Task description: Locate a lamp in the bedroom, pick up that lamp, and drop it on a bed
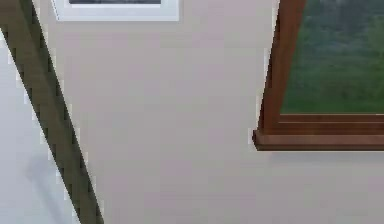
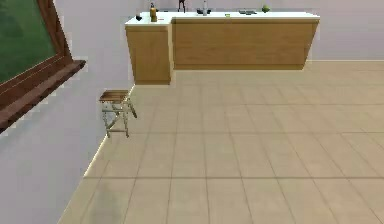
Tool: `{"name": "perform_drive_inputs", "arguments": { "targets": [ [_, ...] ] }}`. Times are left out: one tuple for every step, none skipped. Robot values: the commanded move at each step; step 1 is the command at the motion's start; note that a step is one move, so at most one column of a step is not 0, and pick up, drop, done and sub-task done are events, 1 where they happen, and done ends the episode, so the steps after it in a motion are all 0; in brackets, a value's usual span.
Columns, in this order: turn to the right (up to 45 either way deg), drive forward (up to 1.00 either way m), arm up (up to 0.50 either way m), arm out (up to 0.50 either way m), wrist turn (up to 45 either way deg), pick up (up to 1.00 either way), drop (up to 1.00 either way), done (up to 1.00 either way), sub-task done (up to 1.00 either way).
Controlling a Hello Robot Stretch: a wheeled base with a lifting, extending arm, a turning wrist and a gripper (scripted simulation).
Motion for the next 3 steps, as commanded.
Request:
{"name": "perform_drive_inputs", "arguments": {
  "targets": [
    [-45.0,0.0,0.0,0.0,0.0,0.0,0.0,0.0,0.0],
    [-45.0,0.0,0.0,0.0,0.0,0.0,0.0,0.0,0.0],
    [-45.0,0.0,0.0,0.0,0.0,0.0,0.0,0.0,0.0]
  ]
}}
